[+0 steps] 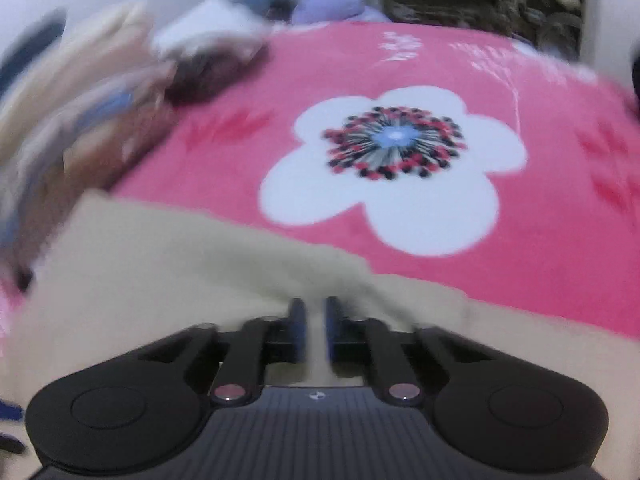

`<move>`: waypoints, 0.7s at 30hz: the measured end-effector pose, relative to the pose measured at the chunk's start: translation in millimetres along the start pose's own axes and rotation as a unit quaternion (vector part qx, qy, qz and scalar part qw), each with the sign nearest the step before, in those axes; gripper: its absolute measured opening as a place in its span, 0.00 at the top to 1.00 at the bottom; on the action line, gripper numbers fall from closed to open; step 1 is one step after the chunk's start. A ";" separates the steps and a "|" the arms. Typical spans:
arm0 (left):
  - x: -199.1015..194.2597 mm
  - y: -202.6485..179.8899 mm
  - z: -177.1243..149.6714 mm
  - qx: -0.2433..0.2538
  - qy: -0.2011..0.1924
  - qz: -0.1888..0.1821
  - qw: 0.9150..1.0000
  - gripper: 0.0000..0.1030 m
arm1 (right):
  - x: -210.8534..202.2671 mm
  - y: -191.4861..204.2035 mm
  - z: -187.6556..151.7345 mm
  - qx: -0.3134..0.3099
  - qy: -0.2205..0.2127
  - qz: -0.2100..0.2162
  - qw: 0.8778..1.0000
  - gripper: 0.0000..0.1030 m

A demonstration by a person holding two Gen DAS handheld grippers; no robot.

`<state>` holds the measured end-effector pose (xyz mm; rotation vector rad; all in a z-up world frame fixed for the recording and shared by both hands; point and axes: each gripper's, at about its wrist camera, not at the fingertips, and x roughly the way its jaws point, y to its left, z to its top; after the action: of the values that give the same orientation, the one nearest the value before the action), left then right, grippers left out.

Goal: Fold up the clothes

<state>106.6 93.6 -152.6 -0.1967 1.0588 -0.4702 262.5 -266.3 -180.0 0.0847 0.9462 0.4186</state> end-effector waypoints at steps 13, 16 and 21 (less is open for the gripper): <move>66.7 20.2 90.5 0.023 -0.069 0.064 0.995 0.62 | 12.4 -10.3 28.6 0.022 -0.027 -0.074 0.997 0.90; 54.5 25.2 80.1 0.035 -0.081 0.055 0.995 0.62 | -34.3 -43.6 26.5 0.063 -0.055 -0.078 0.993 0.84; 43.4 19.5 84.5 0.040 -0.086 0.049 0.994 0.62 | -105.3 -93.9 11.3 0.083 -0.081 -0.144 0.983 0.60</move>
<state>203.2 85.1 -153.3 -0.1105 0.8752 -0.3990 246.9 -391.6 -116.0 0.1305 0.8157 0.0628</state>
